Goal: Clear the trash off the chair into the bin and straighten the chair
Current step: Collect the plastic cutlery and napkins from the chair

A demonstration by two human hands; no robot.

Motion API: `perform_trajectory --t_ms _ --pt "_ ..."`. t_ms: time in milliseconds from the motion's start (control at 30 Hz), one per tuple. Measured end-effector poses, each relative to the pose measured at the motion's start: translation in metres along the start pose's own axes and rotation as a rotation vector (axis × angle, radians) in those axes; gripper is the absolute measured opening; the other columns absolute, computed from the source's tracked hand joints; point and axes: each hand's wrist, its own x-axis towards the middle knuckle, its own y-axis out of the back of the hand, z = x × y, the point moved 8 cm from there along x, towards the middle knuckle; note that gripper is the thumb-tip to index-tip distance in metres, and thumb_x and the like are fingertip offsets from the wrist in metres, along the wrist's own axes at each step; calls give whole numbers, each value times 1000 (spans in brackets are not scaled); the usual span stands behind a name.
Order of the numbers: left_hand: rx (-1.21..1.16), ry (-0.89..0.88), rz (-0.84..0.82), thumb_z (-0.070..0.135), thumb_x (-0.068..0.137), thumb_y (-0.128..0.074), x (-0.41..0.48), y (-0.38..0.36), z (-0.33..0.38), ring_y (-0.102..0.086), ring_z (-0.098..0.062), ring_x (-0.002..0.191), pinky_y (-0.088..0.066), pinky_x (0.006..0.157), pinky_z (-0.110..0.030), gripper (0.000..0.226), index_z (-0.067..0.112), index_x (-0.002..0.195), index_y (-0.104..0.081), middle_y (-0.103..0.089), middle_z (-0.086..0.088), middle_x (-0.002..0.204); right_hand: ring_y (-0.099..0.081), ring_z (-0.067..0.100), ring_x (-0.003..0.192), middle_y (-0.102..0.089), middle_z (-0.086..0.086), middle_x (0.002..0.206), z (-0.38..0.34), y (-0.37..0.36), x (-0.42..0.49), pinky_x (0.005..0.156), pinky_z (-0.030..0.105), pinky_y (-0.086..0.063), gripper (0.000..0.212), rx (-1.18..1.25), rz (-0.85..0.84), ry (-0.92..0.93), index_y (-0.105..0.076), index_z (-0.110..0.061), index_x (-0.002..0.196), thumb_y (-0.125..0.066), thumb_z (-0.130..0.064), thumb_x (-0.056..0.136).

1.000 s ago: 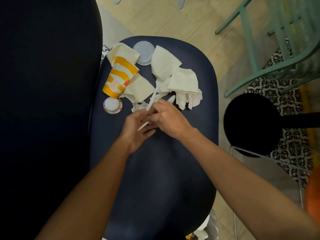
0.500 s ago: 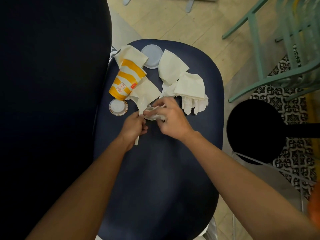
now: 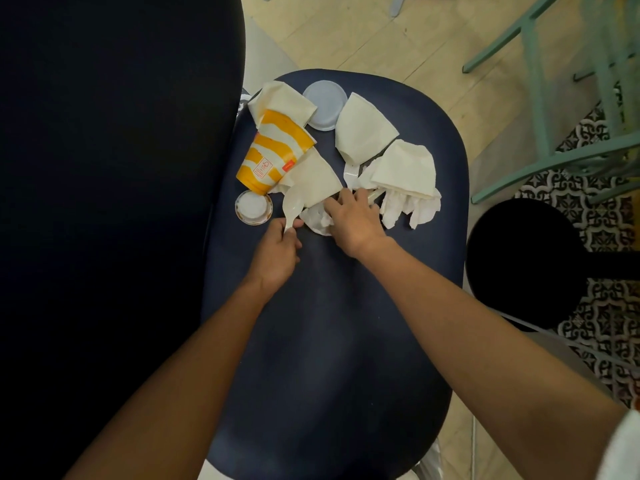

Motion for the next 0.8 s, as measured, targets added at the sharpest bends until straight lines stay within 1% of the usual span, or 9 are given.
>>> perform_trajectory --t_ms 100,200,333,400,500,567,633,700,800 --pt "-3 -12 2 17 100 -31 -1 -2 -1 -45 -10 65 -39 59 -21 24 21 113 -52 -49 4 78 -34 32 122 -43 9 128 -2 -1 -4 91 43 -36 32 -4 -29 15 -46 -10 122 -49 -7 90" --pt "11 -34 -5 18 100 -31 -1 -5 0 -46 -11 66 -39 60 -21 24 22 113 -52 -50 3 78 -35 31 121 -46 9 122 0 -3 -13 86 40 -36 27 101 -55 1 -50 -9 114 -51 -4 88" --pt "28 -48 4 19 100 -32 0 -7 0 -47 -10 66 -40 61 -22 25 21 115 -52 -50 4 78 -46 30 112 -55 10 112 1 6 -27 84 38 -40 30 246 29 28 -56 -7 105 -52 8 80" --pt "34 -53 23 19 100 -33 -1 -8 2 -47 -10 66 -40 61 -23 26 20 117 -52 -51 4 78 -49 28 106 -56 10 107 3 11 -34 75 32 -38 32 328 81 44 -57 -6 100 -51 13 76" --pt "83 -78 57 23 98 -39 -3 -13 10 -50 -11 76 -39 68 -25 25 19 118 -53 -54 6 84 -49 25 97 -54 9 99 1 18 -43 65 29 -29 29 371 137 108 -57 -6 94 -52 12 72" --pt "106 -87 68 32 95 -46 -4 -19 14 -53 -12 88 -39 71 -24 28 16 116 -54 -56 7 92 -49 25 90 -52 7 93 -3 20 -50 63 33 -35 25 449 182 166 -57 -5 88 -52 12 70" --pt "33 -33 56 41 92 -45 -3 -28 11 -57 -20 93 -42 72 -29 38 11 113 -54 -59 -3 97 -49 21 83 -47 3 88 -5 22 -57 65 35 -42 23 577 214 203 -56 -7 83 -51 13 71" --pt "-109 70 9 48 90 -43 -3 -40 5 -59 -22 82 -44 66 -31 42 10 102 -57 -62 -11 93 -47 16 78 -44 -4 85 -3 21 -63 65 29 -42 23 707 206 207 -52 -10 79 -51 12 71" --pt "-320 186 -107 49 91 -44 -9 -60 0 -65 -18 81 -50 71 -35 40 15 87 -65 -68 -5 83 -47 15 74 -44 -3 83 -2 21 -70 62 21 -40 28 866 196 190 -47 -15 75 -51 12 69"
